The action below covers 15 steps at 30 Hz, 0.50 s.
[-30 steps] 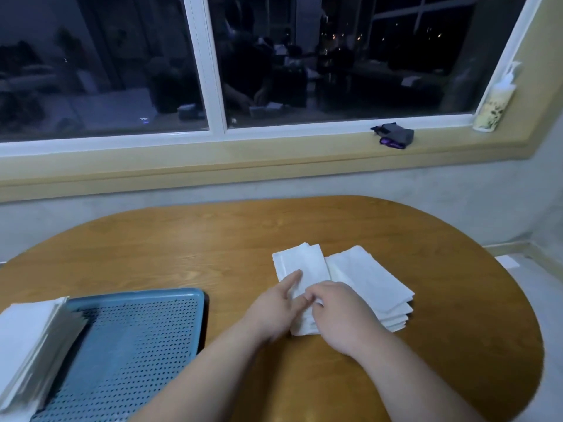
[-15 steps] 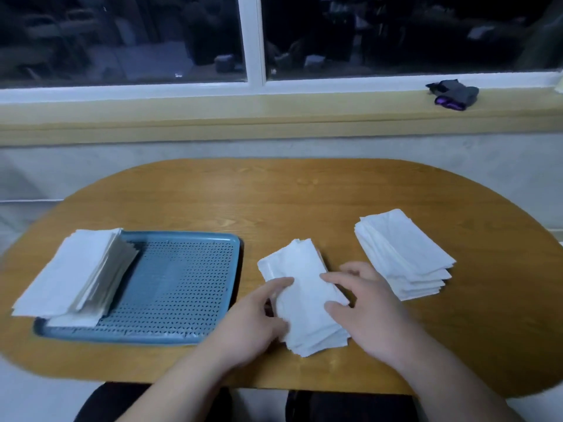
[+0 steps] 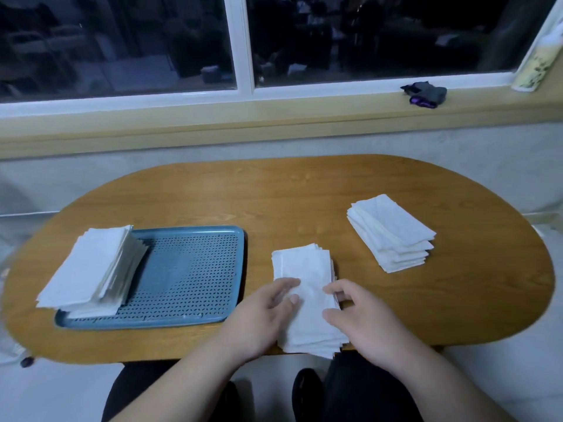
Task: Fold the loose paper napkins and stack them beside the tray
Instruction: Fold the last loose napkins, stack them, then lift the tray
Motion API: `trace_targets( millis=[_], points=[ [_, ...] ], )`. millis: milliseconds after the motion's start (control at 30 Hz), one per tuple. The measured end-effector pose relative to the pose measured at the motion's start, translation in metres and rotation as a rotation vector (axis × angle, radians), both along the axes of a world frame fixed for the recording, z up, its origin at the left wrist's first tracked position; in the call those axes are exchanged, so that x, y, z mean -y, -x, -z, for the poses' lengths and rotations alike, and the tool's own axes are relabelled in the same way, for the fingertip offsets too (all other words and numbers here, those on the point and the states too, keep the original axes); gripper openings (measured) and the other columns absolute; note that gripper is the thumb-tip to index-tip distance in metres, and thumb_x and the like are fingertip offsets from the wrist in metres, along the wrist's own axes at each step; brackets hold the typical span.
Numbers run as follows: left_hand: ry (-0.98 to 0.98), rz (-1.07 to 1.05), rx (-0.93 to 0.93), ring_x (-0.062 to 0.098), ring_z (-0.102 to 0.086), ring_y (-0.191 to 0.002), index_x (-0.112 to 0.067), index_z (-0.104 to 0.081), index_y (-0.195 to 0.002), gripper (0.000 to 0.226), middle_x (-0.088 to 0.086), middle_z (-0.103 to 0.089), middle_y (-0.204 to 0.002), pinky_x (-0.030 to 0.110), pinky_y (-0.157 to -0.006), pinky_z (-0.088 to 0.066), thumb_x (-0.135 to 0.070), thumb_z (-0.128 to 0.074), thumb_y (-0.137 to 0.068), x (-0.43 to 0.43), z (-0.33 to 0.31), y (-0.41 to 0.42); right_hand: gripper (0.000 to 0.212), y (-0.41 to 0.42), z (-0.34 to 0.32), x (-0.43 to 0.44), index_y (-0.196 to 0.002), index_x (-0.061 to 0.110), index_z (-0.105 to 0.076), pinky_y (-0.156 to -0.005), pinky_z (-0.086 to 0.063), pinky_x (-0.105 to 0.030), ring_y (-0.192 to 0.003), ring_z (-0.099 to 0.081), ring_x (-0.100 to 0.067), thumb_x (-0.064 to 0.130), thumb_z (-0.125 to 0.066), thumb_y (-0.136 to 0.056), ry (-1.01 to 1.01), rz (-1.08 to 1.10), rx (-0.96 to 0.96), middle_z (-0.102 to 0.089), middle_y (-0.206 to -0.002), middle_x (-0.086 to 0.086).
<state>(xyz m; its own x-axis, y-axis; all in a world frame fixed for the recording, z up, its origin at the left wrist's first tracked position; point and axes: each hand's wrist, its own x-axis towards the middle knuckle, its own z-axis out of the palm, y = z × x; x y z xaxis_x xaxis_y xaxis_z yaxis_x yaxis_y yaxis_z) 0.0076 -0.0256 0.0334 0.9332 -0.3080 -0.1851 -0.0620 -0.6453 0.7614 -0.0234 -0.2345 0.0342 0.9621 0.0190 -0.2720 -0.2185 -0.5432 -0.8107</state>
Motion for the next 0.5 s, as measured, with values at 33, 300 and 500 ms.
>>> trace_targets(
  millis=[33, 300, 500],
  points=[
    [-0.023, 0.019, 0.001, -0.008, -0.056, -0.101, -0.045, -0.052, -0.136, 0.037, -0.019, -0.061, -0.12, 0.007, -0.086, -0.038, -0.042, -0.056, -0.099, -0.005, 0.001, 0.005, 0.031, 0.006, -0.001, 0.001, -0.116, 0.047, -0.054, -0.086, -0.048, -0.024, -0.096, -0.06, 0.0, 0.036, -0.063, -0.089, 0.019, -0.013, -0.007, -0.053, -0.121, 0.022],
    [-0.075, 0.198, 0.01, 0.004, -0.029, -0.143, -0.035, -0.008, -0.159, 0.07, -0.016, -0.028, -0.156, 0.017, -0.105, -0.022, -0.038, -0.048, -0.102, -0.003, -0.004, 0.016, 0.07, 0.014, -0.003, -0.016, -0.149, 0.059, -0.019, -0.105, -0.026, -0.021, -0.14, -0.023, 0.005, 0.031, -0.056, -0.097, -0.038, -0.076, -0.012, -0.01, -0.156, 0.034],
    [-0.064, 0.27, -0.017, 0.006, -0.011, -0.152, -0.035, 0.002, -0.159, 0.069, -0.01, -0.007, -0.167, 0.02, -0.117, -0.011, -0.043, -0.04, -0.104, 0.0, 0.003, 0.016, 0.068, 0.019, 0.003, -0.027, -0.151, 0.055, -0.024, -0.106, -0.02, -0.02, -0.136, -0.015, 0.011, 0.019, -0.049, -0.099, -0.158, -0.043, -0.034, -0.002, -0.155, 0.039]
  ],
)
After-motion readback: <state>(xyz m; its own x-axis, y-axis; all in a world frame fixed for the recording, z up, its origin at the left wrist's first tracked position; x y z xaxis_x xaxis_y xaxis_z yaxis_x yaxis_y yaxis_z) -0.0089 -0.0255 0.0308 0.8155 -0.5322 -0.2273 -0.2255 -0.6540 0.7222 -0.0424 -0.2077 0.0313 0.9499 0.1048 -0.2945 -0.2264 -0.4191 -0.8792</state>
